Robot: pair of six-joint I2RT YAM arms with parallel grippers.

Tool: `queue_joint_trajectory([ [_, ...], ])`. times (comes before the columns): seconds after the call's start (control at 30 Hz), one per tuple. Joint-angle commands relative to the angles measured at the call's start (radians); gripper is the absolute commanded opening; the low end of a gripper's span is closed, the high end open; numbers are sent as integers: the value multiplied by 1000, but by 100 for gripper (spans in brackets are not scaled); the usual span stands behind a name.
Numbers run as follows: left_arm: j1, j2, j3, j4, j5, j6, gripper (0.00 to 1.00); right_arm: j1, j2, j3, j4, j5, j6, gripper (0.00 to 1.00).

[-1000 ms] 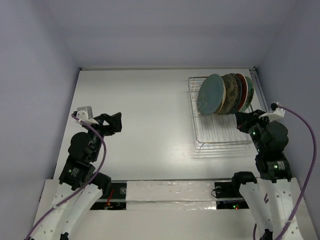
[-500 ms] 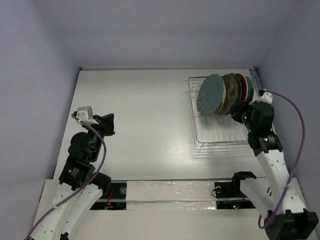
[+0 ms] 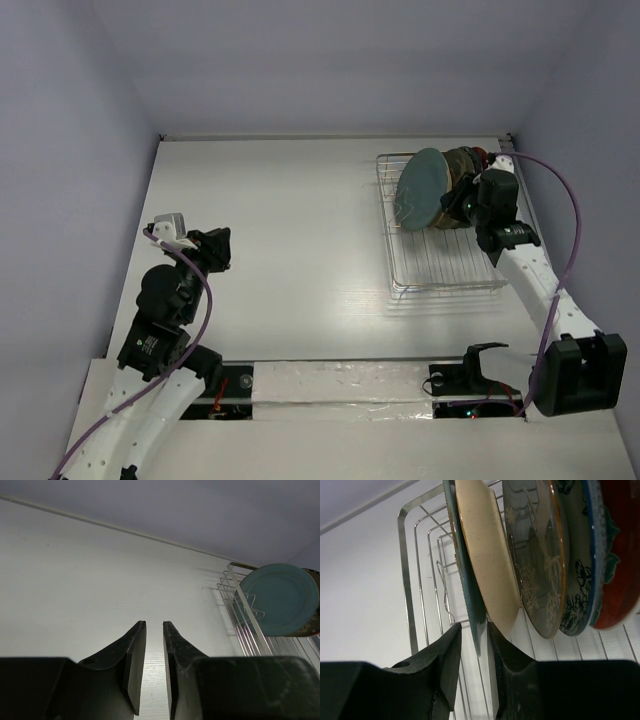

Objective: Unload the plates from the dish rack

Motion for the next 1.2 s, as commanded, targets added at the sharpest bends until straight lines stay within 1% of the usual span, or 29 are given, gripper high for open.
queue_joint_trajectory([
  [0.0, -3, -1, -2, 28, 3, -4, 18, 18, 27, 63, 62, 5, -29, 32],
  [0.23, 6, -12, -2, 29, 3, -4, 30, 36, 72, 86, 62, 35, -46, 30],
  [0.27, 6, -13, -4, 28, 3, -4, 31, 36, 76, 87, 60, 41, -49, 30],
  [0.37, 6, -7, -2, 29, 3, -2, 32, 55, 90, 99, 45, 54, -64, 24],
  [0.47, 15, -9, -4, 29, 3, -2, 32, 90, 118, 112, 33, 77, -73, 18],
  [0.57, 15, -10, -4, 31, 3, -2, 33, 133, 159, 139, 7, 124, -86, 17],
  [0.67, 15, -9, -5, 29, 3, -4, 33, 160, 208, 173, -13, 190, -96, 20],
  [0.7, 15, -10, -4, 32, 3, -4, 33, 176, 220, 182, -16, 221, -101, 24],
  [0.77, 15, -9, -4, 31, 3, -2, 33, 187, 251, 199, -10, 242, -106, 28],
  [0.9, 24, -10, -4, 31, 3, -4, 33, 207, 297, 219, 7, 261, -115, 38],
  [1.0, 24, -12, -4, 32, 3, -4, 34, 207, 326, 219, 27, 281, -118, 38],
  [1.1, 24, -10, -5, 31, 3, -4, 34, 207, 333, 218, 50, 291, -122, 32],
  [1.17, 24, -10, -5, 31, 3, -4, 34, 217, 323, 222, 57, 293, -150, 23],
])
